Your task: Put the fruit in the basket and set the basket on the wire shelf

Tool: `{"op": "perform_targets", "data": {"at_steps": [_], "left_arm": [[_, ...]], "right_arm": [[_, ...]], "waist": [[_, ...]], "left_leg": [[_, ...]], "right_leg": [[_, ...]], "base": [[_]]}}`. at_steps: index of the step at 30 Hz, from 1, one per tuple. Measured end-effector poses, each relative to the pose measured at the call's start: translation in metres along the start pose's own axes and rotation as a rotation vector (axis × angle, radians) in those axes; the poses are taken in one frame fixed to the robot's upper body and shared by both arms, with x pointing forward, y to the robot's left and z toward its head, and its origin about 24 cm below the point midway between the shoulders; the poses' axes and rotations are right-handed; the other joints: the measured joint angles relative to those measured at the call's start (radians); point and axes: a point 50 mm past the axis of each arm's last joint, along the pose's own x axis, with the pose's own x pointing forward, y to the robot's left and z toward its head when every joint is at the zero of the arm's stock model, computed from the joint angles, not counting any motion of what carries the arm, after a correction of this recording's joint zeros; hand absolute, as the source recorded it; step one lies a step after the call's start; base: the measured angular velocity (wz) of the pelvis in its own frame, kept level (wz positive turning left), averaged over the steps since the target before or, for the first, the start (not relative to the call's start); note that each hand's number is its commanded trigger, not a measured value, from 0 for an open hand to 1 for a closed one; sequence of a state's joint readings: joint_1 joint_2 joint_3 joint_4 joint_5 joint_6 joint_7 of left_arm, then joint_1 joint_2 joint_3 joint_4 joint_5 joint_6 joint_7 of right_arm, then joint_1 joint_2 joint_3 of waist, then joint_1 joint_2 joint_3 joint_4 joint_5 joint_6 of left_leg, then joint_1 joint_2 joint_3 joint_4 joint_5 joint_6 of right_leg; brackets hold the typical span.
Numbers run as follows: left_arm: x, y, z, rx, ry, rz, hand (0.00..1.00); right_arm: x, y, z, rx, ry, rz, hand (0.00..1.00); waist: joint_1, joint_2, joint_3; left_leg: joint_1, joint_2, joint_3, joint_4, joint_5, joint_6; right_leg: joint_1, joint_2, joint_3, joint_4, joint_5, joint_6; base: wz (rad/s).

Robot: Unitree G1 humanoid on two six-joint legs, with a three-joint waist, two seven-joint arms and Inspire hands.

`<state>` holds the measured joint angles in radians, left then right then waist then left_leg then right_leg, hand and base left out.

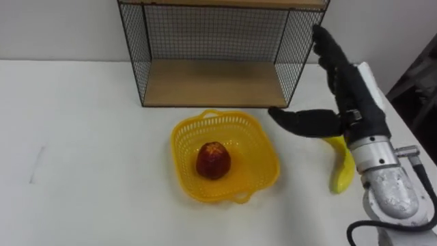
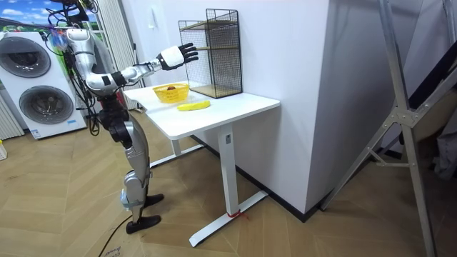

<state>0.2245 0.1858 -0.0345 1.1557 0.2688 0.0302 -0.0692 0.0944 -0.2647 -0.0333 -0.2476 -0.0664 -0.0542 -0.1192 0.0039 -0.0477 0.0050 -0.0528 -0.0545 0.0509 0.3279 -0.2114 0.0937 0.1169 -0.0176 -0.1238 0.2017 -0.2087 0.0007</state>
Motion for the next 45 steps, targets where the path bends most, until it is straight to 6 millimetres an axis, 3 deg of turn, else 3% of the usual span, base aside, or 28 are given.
{"op": "perform_targets", "data": {"at_steps": [8, 11, 18, 22, 29, 40, 45], "left_arm": [[-0.001, 0.006, -0.004, -0.052, 0.010, 0.027, 0.00], [-0.002, 0.006, -0.007, -0.061, 0.019, 0.030, 0.00], [-0.002, 0.008, -0.002, -0.061, -0.003, 0.033, 0.00], [-0.002, 0.008, -0.001, -0.060, -0.002, 0.035, 0.00], [-0.002, 0.009, 0.001, -0.060, -0.008, 0.031, 0.00], [-0.003, 0.010, -0.001, -0.061, 0.021, 0.020, 0.00], [-0.004, 0.011, -0.003, -0.063, 0.033, 0.021, 0.00]], "right_arm": [[-0.005, -0.027, -0.036, -0.084, 0.144, -0.206, 0.00], [-0.005, -0.030, -0.037, -0.088, 0.146, -0.233, 0.00], [-0.014, -0.031, -0.063, -0.116, 0.269, -0.227, 0.00], [-0.015, -0.030, -0.068, -0.145, 0.288, -0.195, 0.00], [-0.024, -0.027, -0.098, -0.190, 0.445, -0.113, 0.00], [-0.038, -0.016, -0.129, -0.190, 0.635, 0.095, 0.00], [-0.040, -0.015, -0.134, -0.198, 0.664, 0.141, 0.00]], "waist": [[0.000, -0.011, -0.0032], [0.000, -0.012, -0.0032], [0.001, -0.022, -0.0033], [0.000, -0.021, -0.0036], [0.008, -0.021, -0.0028], [0.025, -0.025, -0.0027], [0.026, -0.028, -0.0020]], "left_leg": [[0.013, 0.001, 0.006, -0.007, 0.000, 0.000], [0.013, 0.002, 0.009, -0.007, 0.000, 0.000], [0.013, 0.003, 0.009, -0.007, 0.000, 0.000], [0.013, 0.004, 0.009, -0.007, 0.000, -0.001], [0.009, 0.004, 0.005, -0.002, 0.000, -0.002], [0.012, 0.004, 0.002, -0.003, 0.000, -0.002], [0.013, 0.004, -0.001, -0.002, 0.001, -0.003]], "right_leg": [[0.009, -0.002, -0.004, 0.002, 0.000, 0.000], [0.006, -0.001, -0.002, 0.002, 0.000, 0.000], [0.004, -0.001, 0.001, 0.002, 0.001, 0.000], [0.004, 0.000, -0.003, 0.002, 0.001, 0.000], [0.006, -0.001, -0.016, 0.000, 0.001, -0.001], [0.011, 0.000, -0.015, 0.000, 0.001, -0.001], [0.014, 0.001, -0.016, 0.000, 0.001, -0.001]], "base": [[-0.01], [-0.02], [0.00], [0.00], [0.02], [0.00], [0.00]]}}
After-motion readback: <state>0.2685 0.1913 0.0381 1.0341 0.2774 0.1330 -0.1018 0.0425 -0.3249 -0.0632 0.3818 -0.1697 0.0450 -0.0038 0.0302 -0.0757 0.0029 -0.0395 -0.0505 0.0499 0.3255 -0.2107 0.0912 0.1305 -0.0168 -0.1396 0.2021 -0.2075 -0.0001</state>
